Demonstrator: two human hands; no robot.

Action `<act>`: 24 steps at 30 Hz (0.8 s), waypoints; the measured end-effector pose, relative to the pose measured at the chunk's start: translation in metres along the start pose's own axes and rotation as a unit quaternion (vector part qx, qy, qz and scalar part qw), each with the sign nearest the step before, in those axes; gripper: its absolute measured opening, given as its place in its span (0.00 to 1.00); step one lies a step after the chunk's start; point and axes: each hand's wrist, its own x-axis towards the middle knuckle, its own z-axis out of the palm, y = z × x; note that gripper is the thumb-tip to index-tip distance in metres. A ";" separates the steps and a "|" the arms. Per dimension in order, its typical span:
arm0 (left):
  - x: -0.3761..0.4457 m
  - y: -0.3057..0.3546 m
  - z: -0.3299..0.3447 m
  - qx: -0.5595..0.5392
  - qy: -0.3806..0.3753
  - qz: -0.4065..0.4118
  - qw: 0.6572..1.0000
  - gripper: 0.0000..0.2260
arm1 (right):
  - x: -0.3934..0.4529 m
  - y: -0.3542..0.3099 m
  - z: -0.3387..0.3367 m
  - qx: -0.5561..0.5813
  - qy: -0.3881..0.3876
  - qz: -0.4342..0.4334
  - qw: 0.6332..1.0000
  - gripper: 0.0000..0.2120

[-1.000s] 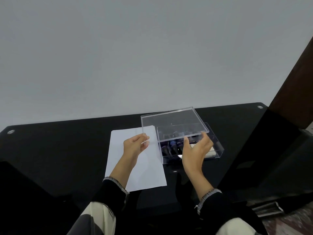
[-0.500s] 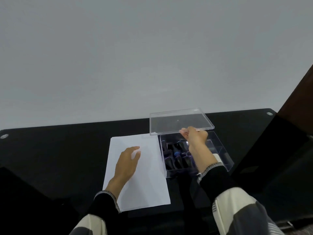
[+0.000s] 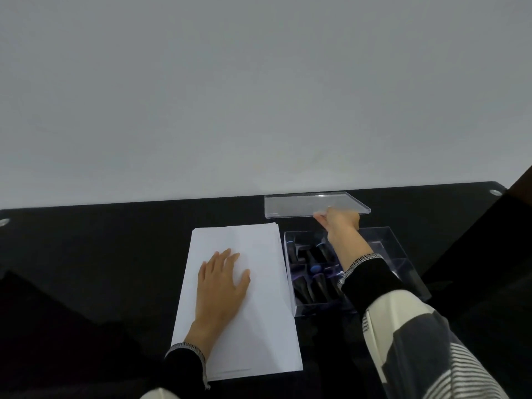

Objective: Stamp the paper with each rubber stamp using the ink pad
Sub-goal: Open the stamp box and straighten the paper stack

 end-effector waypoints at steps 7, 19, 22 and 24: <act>-0.001 0.000 0.000 0.007 -0.007 -0.010 1.000 0.35 | -0.001 0.005 -0.003 -0.023 0.085 -0.089 0.992 0.34; -0.001 0.002 -0.003 -0.007 -0.006 -0.012 1.000 0.35 | 0.010 0.007 -0.007 -0.523 -0.042 -0.281 0.804 0.10; 0.000 0.003 -0.004 -0.005 -0.007 -0.012 1.000 0.35 | 0.011 0.008 -0.013 -0.608 -0.023 -0.330 0.722 0.07; 0.000 0.002 -0.003 -0.004 -0.005 -0.013 1.000 0.35 | 0.011 0.007 -0.017 -0.653 -0.007 -0.353 0.670 0.06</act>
